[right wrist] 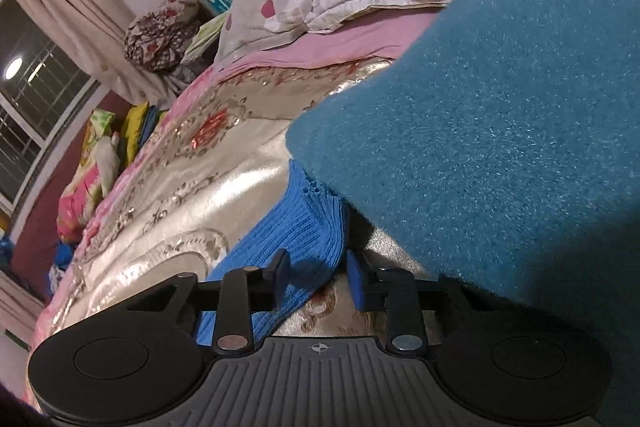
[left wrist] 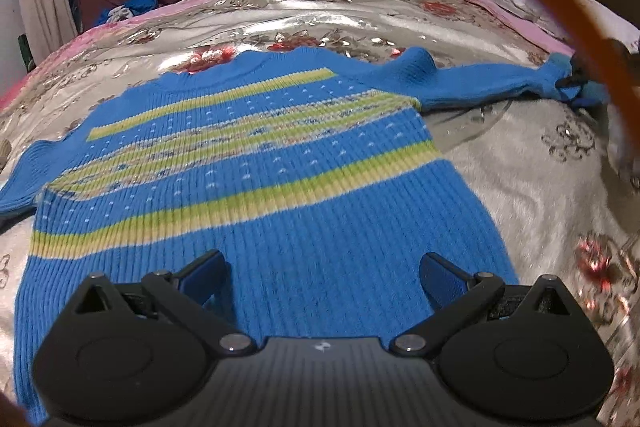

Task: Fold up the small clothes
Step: 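Grasp the sweater sleeve cuff with the right gripper and lift it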

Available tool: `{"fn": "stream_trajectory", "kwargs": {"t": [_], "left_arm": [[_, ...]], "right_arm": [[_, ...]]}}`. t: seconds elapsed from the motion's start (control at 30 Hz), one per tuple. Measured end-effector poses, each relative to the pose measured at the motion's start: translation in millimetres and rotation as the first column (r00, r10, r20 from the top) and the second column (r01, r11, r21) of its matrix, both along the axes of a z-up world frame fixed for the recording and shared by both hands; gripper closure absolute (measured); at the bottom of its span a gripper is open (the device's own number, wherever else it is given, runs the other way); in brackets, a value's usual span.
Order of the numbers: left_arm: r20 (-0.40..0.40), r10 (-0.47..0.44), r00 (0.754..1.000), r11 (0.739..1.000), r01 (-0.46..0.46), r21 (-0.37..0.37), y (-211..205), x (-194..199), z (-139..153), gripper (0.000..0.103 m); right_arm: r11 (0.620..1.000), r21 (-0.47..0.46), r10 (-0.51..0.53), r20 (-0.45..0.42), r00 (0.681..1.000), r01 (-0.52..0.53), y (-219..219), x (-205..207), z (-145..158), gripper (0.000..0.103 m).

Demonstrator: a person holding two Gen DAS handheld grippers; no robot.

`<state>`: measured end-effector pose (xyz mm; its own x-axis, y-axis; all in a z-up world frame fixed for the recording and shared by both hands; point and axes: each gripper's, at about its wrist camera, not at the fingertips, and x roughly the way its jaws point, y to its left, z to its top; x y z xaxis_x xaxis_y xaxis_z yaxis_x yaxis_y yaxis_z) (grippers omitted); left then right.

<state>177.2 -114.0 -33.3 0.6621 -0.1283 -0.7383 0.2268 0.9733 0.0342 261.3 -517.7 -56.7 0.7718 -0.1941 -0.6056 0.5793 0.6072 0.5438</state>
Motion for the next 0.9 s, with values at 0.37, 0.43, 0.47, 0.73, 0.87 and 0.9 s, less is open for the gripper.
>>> {"fn": "stream_trajectory", "kwargs": {"t": [0.37,0.43,0.47,0.73,0.87,0.9], "left_arm": [[0.073,-0.016,0.997,0.999,0.019,-0.032,7,-7,-12,0.0],[0.092,-0.013,0.996,0.999,0.017,-0.042,8,-9,-14,0.0],[0.099,-0.013,0.995,0.999,0.017,-0.042,8,-10,-14,0.0],[0.122,-0.007,0.993,0.999,0.013,-0.049,7,-12,-16,0.0],[0.14,-0.002,0.99,0.998,0.01,-0.056,7,-14,-19,0.0],[0.145,0.0,0.989,0.998,0.008,-0.057,8,-15,-20,0.0]], "right_arm": [[0.998,0.064,-0.004,0.088,0.996,-0.002,-3,-2,-6,0.087],[0.998,0.057,0.007,0.076,0.997,-0.011,-2,2,-8,0.084],[0.999,0.049,0.009,0.078,0.997,-0.013,-1,3,-9,0.083],[0.998,0.066,-0.016,0.096,0.995,0.01,-3,12,-12,0.083],[0.999,0.052,0.007,0.102,0.995,-0.012,-1,12,-6,0.087],[0.999,0.048,0.014,0.111,0.994,-0.019,1,11,-3,0.089]]}}
